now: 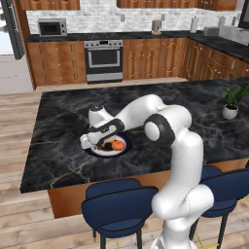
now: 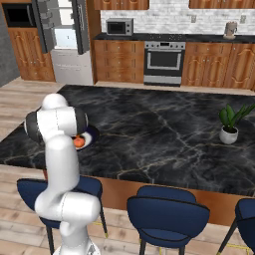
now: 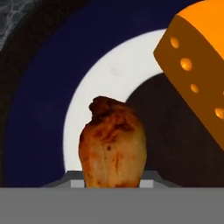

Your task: Take the cheese, chicken drumstick, and squash from the fridge and place them on the plate on the dining counter to create an appetizer plate.

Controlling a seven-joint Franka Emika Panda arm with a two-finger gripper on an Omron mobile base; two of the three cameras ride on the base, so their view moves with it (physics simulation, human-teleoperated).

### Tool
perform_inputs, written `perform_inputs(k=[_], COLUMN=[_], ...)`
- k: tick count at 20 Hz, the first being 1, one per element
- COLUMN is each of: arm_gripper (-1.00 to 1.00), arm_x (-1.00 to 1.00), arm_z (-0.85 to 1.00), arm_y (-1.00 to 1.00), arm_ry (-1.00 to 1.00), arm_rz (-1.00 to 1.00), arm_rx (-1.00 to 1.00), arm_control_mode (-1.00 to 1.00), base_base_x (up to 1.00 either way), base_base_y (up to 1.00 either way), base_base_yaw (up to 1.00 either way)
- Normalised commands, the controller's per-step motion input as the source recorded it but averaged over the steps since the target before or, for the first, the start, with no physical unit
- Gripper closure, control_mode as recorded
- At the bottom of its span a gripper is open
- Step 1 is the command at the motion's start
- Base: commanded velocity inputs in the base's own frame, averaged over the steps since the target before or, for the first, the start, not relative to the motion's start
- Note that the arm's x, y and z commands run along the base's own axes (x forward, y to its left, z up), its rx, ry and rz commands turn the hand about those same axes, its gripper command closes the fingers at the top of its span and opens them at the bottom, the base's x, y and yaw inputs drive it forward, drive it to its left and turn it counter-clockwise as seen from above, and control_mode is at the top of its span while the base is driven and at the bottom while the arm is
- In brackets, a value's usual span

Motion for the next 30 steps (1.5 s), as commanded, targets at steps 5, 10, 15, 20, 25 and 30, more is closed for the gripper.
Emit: perform_inputs(k=[5,10,15,20,25,30], arm_gripper=[-1.00,-1.00,-1.00,-1.00,-1.00,-1.00], arm_x=[0.03,-0.14,-0.86,-1.00,-1.00,-1.00], arm_z=[-0.02,0.25,0.96,1.00,1.00,1.00], arm_y=[-0.07,-0.12,-0.16,-0.40,-0.55,-0.69], arm_ry=[0.00,-0.13,-0.27,-0.03,0.00,0.09], arm_rz=[-0.02,-0.01,0.00,0.00,0.00,0.00], arm_rx=[0.00,0.00,0.04,0.09,0.04,0.00], arm_control_mode=[-1.00,-1.00,-1.00,-1.00,-1.00,-1.00], base_base_x=[0.00,0.00,0.00,0.00,0.00,0.00], base_base_y=[0.00,0.00,0.00,0.00,0.00,0.00], base_base_yaw=[0.00,0.00,0.00,0.00,0.00,0.00])
